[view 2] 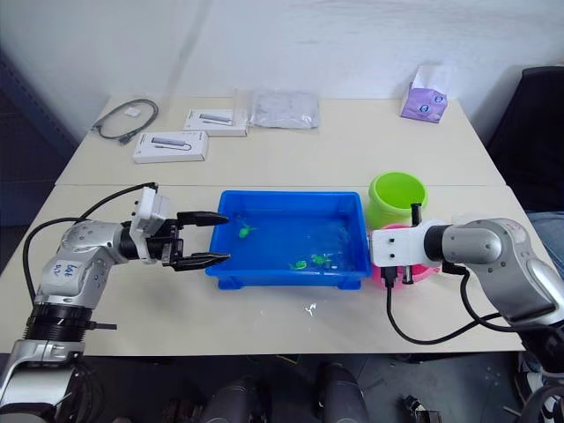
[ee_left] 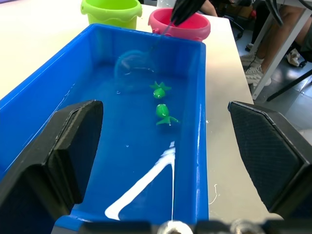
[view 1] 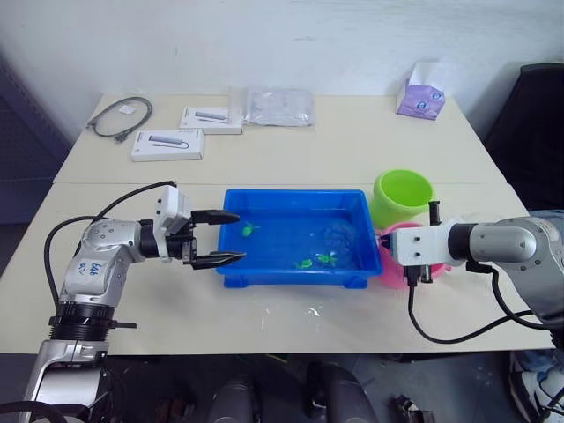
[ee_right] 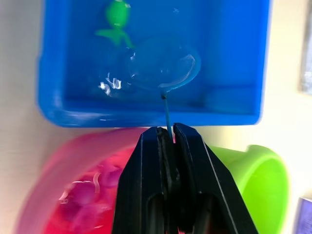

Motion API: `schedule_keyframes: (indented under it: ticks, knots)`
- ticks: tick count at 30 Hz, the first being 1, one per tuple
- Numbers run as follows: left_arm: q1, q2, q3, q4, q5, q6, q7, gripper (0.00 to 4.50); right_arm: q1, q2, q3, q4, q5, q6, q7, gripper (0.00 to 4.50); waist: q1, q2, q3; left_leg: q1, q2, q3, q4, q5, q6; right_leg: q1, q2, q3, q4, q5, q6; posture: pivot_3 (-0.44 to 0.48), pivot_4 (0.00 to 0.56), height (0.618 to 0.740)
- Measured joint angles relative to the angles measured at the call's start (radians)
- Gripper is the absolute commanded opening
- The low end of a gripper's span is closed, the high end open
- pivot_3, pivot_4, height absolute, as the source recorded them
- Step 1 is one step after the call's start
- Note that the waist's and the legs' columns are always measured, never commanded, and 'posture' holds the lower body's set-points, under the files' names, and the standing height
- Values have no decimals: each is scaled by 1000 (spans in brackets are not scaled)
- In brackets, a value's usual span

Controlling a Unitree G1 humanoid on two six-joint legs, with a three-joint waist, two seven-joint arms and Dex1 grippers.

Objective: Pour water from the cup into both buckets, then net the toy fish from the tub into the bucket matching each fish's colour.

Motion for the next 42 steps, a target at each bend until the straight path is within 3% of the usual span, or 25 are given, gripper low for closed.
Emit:
schedule_keyframes:
  ticks: [6, 15, 23, 35, 42]
  knots:
    - [15, 0, 0, -23, 0, 11, 0, 4417, -1, 22, -1, -28, 86, 114, 95, 0, -1, 0, 0, 0, 0, 0, 0, 0, 0, 0, -1, 0, 0, 0, 0, 0, 150, 740]
    - [30, 14, 1, -37, 0, 34, -10, 4417, -4, 111, -27, -33, 216, 299, 101, 0, 0, 0, 0, 0, 0, 0, 0, 0, 0, 0, -2, 0, 0, 0, 0, 0, 150, 740]
    - [49, 30, 8, -66, -2, 46, -8, 4417, 44, 188, -210, -74, 436, 506, 47, 0, 1, 0, 0, 0, 0, -1, -1, 0, 0, 0, -3, 0, 0, 0, 0, 0, 150, 740]
    - [25, 22, 21, -65, -7, 61, -3, 4417, 208, 189, -456, -95, 578, 503, 12, 0, 3, 0, 0, 0, 0, -1, -1, 0, 0, 0, -2, 0, 0, 0, 0, 0, 150, 740]
    - [-32, -34, 23, -65, -54, 158, 48, 4417, 296, 225, -666, -158, 651, 531, -117, 0, 6, 0, 0, 1, 0, 0, -1, 0, 0, 1, -2, 1, 0, 0, 0, 0, 150, 740]
